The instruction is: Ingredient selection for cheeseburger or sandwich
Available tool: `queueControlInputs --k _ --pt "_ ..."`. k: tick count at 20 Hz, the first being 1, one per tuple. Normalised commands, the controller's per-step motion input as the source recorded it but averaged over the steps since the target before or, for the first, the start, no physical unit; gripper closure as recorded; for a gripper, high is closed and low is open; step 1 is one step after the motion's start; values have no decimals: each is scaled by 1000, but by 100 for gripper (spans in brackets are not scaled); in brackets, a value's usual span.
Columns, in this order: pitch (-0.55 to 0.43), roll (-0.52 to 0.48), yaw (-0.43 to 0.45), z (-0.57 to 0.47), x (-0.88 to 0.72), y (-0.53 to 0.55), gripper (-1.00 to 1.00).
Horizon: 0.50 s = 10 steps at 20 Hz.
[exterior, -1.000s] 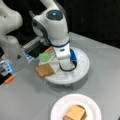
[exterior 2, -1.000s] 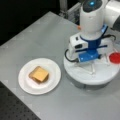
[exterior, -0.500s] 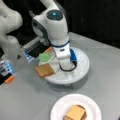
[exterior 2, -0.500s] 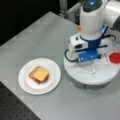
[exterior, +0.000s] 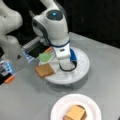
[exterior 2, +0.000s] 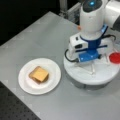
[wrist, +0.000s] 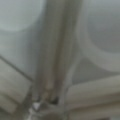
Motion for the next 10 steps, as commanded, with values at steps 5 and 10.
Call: queueControlInputs --k 5,10 --pt "13 64 146 -41 -71 7 -100" --pt "13 64 146 -41 -71 7 -100"
